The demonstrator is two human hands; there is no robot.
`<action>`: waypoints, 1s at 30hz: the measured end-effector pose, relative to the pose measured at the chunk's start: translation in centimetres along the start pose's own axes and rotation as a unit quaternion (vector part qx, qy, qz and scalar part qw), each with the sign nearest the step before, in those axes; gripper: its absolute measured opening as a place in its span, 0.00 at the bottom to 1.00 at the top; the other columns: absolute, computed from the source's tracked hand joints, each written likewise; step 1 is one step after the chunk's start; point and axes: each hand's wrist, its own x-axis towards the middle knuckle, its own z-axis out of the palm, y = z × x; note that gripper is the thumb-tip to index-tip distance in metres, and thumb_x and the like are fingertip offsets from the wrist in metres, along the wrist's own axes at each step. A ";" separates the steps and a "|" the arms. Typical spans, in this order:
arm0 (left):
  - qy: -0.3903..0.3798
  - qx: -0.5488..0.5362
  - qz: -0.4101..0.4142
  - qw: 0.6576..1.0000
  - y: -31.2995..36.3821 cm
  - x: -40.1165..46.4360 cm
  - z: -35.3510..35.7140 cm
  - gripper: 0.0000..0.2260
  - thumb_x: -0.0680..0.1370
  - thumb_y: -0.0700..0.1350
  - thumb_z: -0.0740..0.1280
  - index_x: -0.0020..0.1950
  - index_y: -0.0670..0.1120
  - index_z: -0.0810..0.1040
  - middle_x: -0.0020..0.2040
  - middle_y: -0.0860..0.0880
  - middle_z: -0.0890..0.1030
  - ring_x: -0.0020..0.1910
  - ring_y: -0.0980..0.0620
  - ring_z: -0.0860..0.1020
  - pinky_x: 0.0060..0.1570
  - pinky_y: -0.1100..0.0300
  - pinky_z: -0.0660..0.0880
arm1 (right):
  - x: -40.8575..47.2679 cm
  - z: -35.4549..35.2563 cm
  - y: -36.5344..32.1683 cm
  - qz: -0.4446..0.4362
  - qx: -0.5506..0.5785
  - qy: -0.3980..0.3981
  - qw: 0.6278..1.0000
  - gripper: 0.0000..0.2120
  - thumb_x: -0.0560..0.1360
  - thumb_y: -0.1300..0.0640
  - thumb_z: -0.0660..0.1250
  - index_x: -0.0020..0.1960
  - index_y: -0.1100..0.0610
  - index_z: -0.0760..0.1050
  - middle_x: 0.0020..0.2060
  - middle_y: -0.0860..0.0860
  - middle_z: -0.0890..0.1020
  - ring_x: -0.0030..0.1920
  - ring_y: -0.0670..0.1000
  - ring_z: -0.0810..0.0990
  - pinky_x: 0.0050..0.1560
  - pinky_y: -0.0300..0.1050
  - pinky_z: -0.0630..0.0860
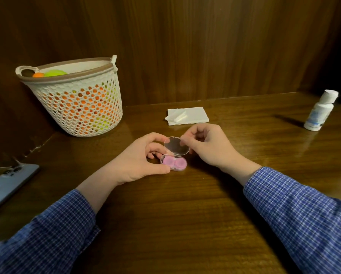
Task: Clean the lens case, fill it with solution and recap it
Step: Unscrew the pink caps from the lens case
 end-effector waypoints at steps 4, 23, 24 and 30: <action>0.026 -0.002 -0.004 1.000 0.0 0.1 0.2 0.31 0.70 0.45 0.81 0.69 0.57 0.73 0.54 0.56 0.86 0.55 0.59 0.83 0.52 0.65 0.75 | -0.3 -0.2 -0.4 -0.028 -0.007 0.010 1.000 0.02 0.76 0.56 0.75 0.44 0.51 0.83 0.41 0.47 0.86 0.42 0.46 0.84 0.45 0.39 0.82; 0.076 0.047 0.031 0.996 -0.4 0.1 0.8 0.23 0.68 0.51 0.82 0.60 0.60 0.78 0.52 0.60 0.83 0.51 0.63 0.80 0.47 0.70 0.78 | -1.0 0.1 -0.2 -0.039 -0.139 -0.126 0.981 0.04 0.75 0.50 0.77 0.47 0.49 0.86 0.37 0.43 0.84 0.37 0.35 0.79 0.35 0.28 0.72; 0.079 0.049 0.034 0.995 -0.4 0.1 0.8 0.23 0.68 0.51 0.82 0.60 0.59 0.78 0.52 0.60 0.83 0.51 0.62 0.80 0.48 0.70 0.78 | -1.0 0.1 -0.2 -0.035 -0.133 -0.125 0.983 0.04 0.75 0.50 0.77 0.47 0.49 0.86 0.37 0.44 0.84 0.37 0.36 0.79 0.35 0.28 0.72; 0.083 0.056 0.044 0.994 -0.3 0.0 0.9 0.22 0.68 0.50 0.82 0.60 0.58 0.79 0.51 0.59 0.83 0.51 0.62 0.81 0.48 0.70 0.78 | -1.1 0.2 -0.1 -0.035 -0.094 -0.101 0.990 0.04 0.73 0.52 0.79 0.44 0.48 0.85 0.38 0.44 0.85 0.39 0.40 0.81 0.40 0.29 0.74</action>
